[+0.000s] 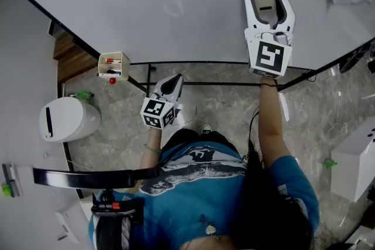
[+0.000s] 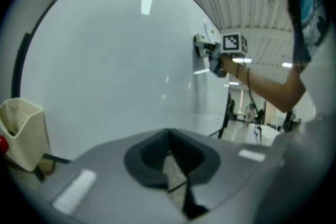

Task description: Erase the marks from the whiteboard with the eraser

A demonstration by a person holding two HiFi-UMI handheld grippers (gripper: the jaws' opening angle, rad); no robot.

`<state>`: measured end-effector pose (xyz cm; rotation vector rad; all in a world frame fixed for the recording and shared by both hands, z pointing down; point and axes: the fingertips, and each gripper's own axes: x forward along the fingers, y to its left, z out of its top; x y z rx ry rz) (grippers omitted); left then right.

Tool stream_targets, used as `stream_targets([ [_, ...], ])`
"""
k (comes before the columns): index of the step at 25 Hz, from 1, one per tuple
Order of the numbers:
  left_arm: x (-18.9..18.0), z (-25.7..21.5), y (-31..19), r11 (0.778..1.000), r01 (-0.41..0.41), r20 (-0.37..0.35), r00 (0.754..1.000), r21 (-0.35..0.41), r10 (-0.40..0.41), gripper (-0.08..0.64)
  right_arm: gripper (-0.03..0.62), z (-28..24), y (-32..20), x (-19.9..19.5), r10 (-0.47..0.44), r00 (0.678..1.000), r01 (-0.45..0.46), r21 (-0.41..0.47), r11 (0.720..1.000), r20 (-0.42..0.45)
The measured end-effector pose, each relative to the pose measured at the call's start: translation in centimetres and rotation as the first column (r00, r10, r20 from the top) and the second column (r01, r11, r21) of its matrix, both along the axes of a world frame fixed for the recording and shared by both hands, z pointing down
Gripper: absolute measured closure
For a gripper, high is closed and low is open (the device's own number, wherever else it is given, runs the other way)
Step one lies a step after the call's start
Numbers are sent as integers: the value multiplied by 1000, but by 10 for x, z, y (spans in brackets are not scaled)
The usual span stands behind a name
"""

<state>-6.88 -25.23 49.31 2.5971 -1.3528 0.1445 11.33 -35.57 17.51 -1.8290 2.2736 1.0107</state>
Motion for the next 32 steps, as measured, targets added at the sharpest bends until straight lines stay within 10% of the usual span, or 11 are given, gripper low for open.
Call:
stream_targets([
  [18, -42, -1, 16, 999, 54, -14, 998, -4, -54, 558, 330, 129, 2, -188, -163, 964, 121, -202, 972, -208],
  [26, -36, 8, 15, 999, 35, -18, 999, -20, -36, 558, 330, 84, 15, -143, -192, 981, 191, -137, 972, 6],
  [32, -20, 13, 8, 1000, 2, -21, 1000, -25, -2, 558, 330, 32, 9, -31, -43, 993, 50, -68, 996, 109],
])
